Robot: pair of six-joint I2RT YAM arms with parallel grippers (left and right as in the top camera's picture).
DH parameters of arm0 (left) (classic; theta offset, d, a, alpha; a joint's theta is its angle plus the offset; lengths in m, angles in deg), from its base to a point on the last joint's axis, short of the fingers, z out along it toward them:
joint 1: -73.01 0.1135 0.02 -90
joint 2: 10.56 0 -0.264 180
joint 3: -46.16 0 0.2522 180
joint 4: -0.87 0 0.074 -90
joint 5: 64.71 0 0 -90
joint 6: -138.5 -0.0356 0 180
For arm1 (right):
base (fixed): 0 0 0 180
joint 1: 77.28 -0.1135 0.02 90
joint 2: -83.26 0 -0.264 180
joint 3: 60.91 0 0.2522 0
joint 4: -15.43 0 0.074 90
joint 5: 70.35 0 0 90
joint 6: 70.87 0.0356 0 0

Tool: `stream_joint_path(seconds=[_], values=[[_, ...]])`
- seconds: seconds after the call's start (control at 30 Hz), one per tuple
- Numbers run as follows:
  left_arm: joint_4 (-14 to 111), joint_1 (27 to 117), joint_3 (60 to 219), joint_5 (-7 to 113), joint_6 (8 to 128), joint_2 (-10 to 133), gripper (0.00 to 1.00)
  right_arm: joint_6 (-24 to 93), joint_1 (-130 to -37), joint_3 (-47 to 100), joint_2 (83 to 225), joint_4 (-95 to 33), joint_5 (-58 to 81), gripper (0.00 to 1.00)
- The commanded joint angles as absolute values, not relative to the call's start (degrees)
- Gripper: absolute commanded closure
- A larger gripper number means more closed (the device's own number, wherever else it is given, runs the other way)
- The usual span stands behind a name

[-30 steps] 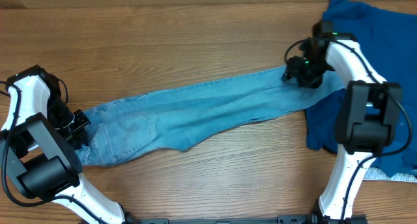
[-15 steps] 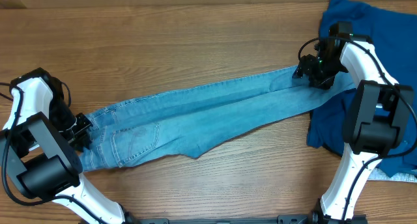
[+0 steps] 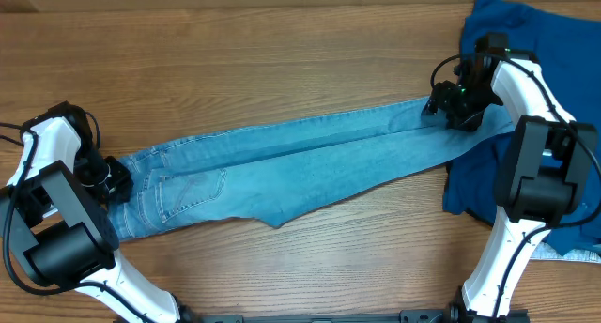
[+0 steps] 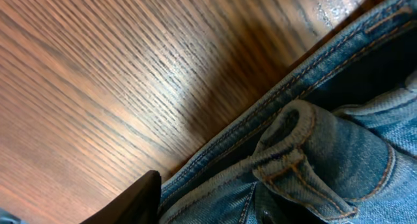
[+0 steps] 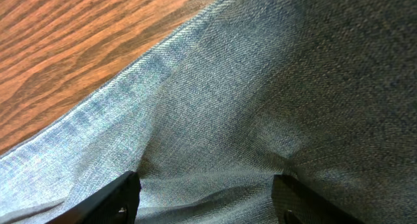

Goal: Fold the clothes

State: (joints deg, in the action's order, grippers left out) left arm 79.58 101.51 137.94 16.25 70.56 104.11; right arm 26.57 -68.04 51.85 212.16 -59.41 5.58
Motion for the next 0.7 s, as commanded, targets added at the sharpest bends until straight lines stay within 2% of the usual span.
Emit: stream_joint_path(seconds=[0.0,0.07,0.17,0.23,0.33,0.43,0.67], values=[[78.2,101.88,138.07,17.06,67.48,104.07,0.53,26.44,-65.2,49.66,215.31,-60.59,13.54,0.3],[78.18,101.85,138.9,20.86,64.07,104.05,0.62,26.44,-65.2,49.66,215.31,-60.76,13.54,0.3],[80.08,101.85,143.78,29.67,56.79,102.93,0.62,26.44,-65.2,49.66,215.31,-60.94,13.54,0.3],[80.8,101.85,146.03,31.16,54.28,101.25,0.6,26.44,-65.2,49.66,215.31,-61.18,13.54,0.3],[80.54,101.88,148.15,32.2,52.05,98.28,0.53,26.44,-65.2,49.66,215.31,-61.25,13.56,0.3],[79.51,101.88,148.65,30.28,52.07,97.01,0.31,26.44,-65.2,49.66,215.31,-61.29,13.56,0.3],[77.96,101.85,146.25,28.18,52.2,97.71,0.3,26.44,-65.2,49.66,215.31,-61.7,13.54,0.3]])
